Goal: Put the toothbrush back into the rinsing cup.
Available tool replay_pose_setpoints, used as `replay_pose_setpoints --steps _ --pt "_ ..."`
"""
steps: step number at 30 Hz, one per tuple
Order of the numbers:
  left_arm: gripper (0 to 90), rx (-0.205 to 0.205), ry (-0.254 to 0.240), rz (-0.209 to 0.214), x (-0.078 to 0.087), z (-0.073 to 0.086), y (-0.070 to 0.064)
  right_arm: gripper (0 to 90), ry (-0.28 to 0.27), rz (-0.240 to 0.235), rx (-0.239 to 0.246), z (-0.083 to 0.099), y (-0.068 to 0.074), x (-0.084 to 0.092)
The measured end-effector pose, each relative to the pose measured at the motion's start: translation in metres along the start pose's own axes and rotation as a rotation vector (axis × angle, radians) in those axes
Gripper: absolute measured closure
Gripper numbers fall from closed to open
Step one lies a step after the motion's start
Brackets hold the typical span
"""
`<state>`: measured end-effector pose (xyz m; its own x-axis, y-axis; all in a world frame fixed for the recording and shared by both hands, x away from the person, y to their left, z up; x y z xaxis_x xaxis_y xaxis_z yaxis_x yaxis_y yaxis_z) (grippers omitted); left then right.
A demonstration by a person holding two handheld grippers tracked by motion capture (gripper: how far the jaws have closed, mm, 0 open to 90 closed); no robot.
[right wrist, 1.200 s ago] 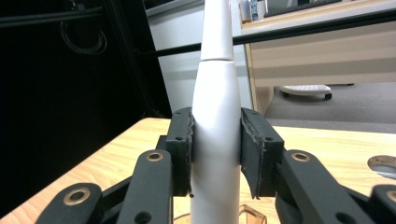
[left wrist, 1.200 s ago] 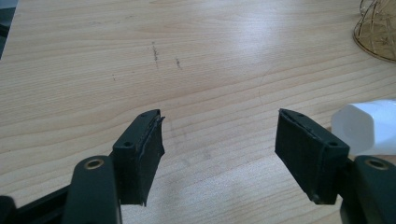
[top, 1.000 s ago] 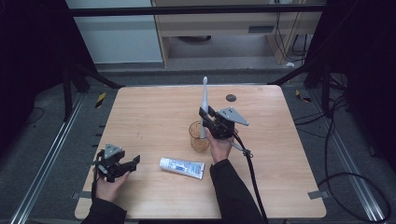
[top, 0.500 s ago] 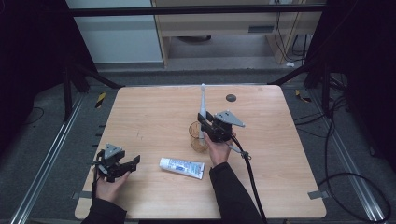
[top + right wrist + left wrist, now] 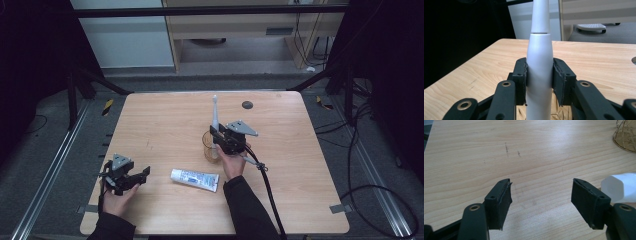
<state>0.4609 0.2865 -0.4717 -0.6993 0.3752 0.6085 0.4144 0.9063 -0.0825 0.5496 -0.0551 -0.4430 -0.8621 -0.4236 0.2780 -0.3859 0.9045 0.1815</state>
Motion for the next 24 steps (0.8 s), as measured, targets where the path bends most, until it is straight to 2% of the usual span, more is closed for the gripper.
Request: replay_pose_setpoints --steps 14,24 --pt "31.6 -0.005 0.004 0.000 -0.001 0.000 -0.001 65.8 0.039 0.013 -0.008 0.010 -0.007 -0.001" --pt "31.6 -0.004 0.008 0.000 -0.001 0.000 -0.001 62.9 0.020 0.005 -0.009 0.007 -0.007 0.002"
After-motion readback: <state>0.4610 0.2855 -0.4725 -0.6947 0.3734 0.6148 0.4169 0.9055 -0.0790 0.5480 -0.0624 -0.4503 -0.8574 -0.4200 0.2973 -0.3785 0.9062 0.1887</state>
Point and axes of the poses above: each handheld gripper's, and its own axes: x roughly backward along the jaws, z roughly out of its underside, y roughly to its left, the point moved 1 cm from there along -x, roughly forward along the jaws, and after that the axes turned 6 degrees about z, right-handed, at the moved point
